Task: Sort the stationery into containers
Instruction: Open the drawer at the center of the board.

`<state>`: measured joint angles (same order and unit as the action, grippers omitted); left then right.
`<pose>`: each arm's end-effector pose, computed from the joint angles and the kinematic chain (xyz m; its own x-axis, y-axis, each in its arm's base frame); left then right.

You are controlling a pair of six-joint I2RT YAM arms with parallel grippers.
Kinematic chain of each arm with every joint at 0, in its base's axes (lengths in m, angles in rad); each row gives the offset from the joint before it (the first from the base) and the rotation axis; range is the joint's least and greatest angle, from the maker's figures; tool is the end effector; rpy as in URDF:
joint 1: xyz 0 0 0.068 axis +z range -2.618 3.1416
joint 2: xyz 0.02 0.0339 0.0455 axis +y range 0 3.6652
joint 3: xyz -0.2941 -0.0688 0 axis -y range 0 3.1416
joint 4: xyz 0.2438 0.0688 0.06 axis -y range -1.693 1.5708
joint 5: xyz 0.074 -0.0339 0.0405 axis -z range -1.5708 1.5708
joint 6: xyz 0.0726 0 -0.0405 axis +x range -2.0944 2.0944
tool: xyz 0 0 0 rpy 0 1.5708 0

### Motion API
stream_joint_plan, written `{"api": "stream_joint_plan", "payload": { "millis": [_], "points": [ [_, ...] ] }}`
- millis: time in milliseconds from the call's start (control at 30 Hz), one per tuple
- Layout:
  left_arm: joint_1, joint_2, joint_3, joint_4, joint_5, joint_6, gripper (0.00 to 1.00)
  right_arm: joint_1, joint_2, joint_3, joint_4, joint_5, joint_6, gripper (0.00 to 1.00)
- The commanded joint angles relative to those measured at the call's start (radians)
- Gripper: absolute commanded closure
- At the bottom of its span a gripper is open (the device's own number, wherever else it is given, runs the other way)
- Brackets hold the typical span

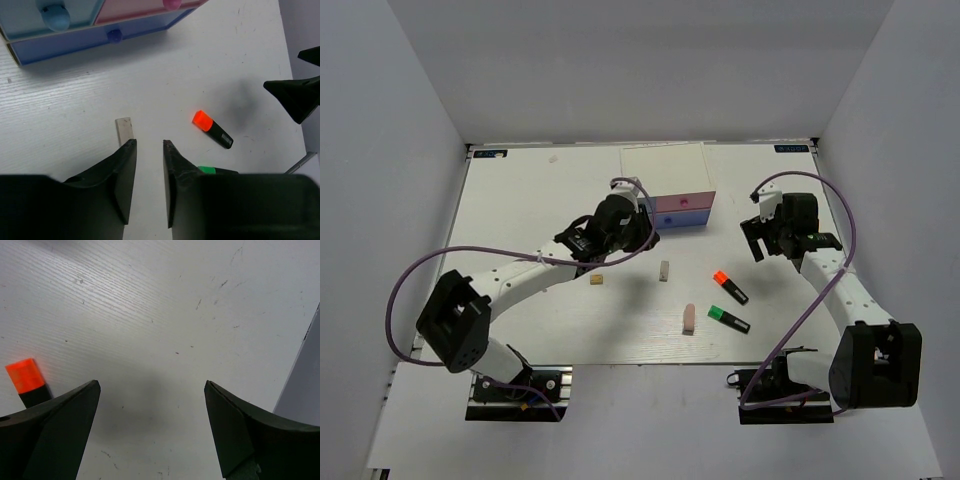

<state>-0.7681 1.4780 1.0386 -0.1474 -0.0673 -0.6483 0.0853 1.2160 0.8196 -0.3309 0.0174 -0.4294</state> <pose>0.2629 -0.2472 0.2758 -0.7117 -0.1502 -0.6863 0.2800 0.8353 -0.4731 0.2745 0.0222 0.2530 -0.5722 -0.4667 -0.6743 -0.3415 0.8832 -0.3215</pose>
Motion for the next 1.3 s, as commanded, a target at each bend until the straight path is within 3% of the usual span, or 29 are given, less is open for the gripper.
{"api": "stream_joint_plan", "payload": {
  "millis": [0, 100, 167, 200, 267, 333, 367, 400, 433, 633, 767, 900, 1267],
  "points": [
    [-0.036, 0.022, 0.026, 0.025, -0.054, -0.027, 0.64, 0.001, -0.038, -0.010, -0.020, 0.004, -0.003, 0.10],
    [-0.066, 0.065, 0.038, 0.016, -0.094, -0.027, 0.66, 0.002, -0.044, -0.034, -0.020, -0.049, -0.006, 0.10],
    [-0.080, 0.074, 0.064, 0.000, -0.149, -0.027, 0.54, 0.001, -0.042, -0.037, -0.017, -0.054, 0.023, 0.10],
    [-0.091, 0.085, 0.064, -0.012, -0.170, -0.027, 0.41, -0.002, -0.041, -0.034, -0.026, -0.115, 0.030, 0.10],
    [-0.100, 0.085, 0.064, -0.012, -0.238, -0.027, 0.31, -0.001, -0.045, -0.031, -0.028, -0.164, 0.032, 0.15],
    [-0.100, 0.085, 0.054, -0.012, -0.308, -0.036, 0.14, 0.004, -0.058, -0.031, -0.016, -0.261, 0.050, 0.37],
    [-0.100, 0.076, 0.037, 0.000, -0.330, -0.036, 0.12, 0.002, -0.062, -0.031, -0.010, -0.286, 0.053, 0.45],
    [-0.100, 0.076, 0.015, 0.028, -0.348, -0.045, 0.09, 0.001, -0.067, -0.036, 0.010, -0.353, 0.063, 0.60],
    [-0.088, 0.067, 0.006, 0.040, -0.376, -0.045, 0.08, 0.002, -0.072, -0.039, 0.013, -0.373, 0.072, 0.66],
    [-0.054, 0.132, 0.073, 0.010, -0.427, -0.057, 0.13, 0.001, -0.065, -0.039, 0.056, -0.520, 0.152, 0.69],
    [-0.016, 0.220, 0.207, -0.101, -0.388, -0.069, 0.30, 0.004, -0.072, -0.042, 0.070, -0.554, 0.169, 0.69],
    [0.012, 0.252, 0.288, -0.142, -0.315, -0.070, 0.41, 0.002, -0.081, -0.045, 0.076, -0.542, 0.169, 0.69],
    [0.030, 0.283, 0.322, -0.193, -0.327, -0.079, 0.43, 0.002, -0.102, -0.071, 0.098, -0.507, 0.167, 0.69]
  ]
}}
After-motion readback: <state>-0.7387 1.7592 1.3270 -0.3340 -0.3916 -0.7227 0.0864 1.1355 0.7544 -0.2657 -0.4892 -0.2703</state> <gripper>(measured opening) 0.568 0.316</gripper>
